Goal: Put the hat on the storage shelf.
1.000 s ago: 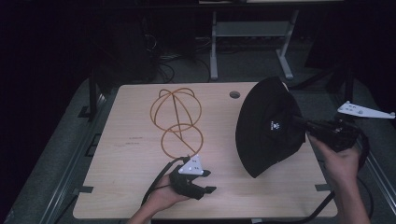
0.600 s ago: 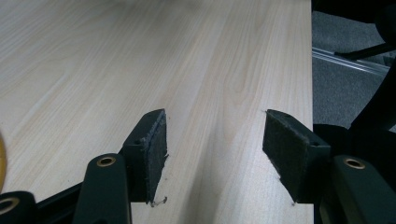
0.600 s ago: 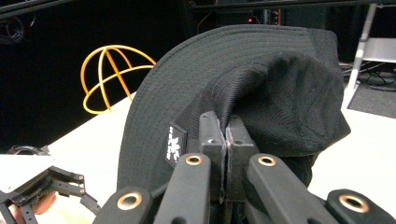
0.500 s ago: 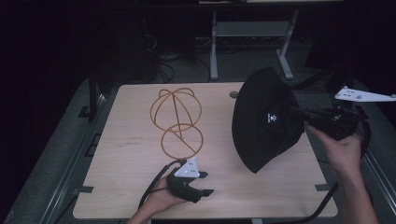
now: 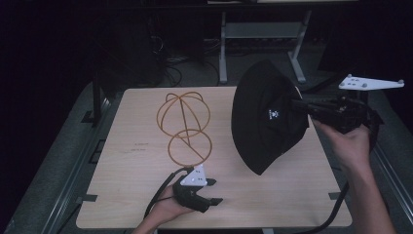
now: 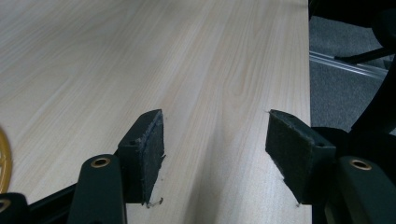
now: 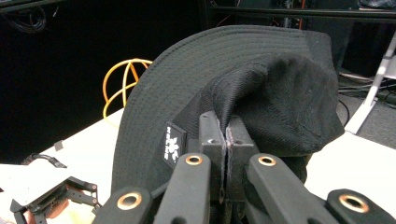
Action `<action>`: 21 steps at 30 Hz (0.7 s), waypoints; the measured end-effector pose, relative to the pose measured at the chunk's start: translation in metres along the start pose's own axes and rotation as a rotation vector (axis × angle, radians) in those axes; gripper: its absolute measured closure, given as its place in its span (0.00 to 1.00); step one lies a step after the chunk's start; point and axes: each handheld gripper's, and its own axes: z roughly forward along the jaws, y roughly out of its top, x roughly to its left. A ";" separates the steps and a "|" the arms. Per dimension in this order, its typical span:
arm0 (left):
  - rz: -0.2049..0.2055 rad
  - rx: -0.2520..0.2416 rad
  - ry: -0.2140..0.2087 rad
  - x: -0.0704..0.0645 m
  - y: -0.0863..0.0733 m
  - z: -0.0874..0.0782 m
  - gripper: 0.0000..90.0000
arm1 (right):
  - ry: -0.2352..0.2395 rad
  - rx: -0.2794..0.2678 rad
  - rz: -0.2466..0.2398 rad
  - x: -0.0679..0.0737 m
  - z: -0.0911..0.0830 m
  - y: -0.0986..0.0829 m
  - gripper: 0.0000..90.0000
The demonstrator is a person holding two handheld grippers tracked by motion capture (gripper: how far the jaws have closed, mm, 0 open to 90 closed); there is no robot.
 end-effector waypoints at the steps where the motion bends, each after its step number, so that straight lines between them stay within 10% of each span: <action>1: 0.000 0.003 0.002 0.000 0.000 0.000 0.39 | 0.008 0.001 -0.004 0.001 0.004 0.003 0.98; 21: 0.001 0.004 0.015 0.003 -0.002 -0.003 0.37 | 0.059 0.009 -0.042 0.012 0.031 0.032 0.98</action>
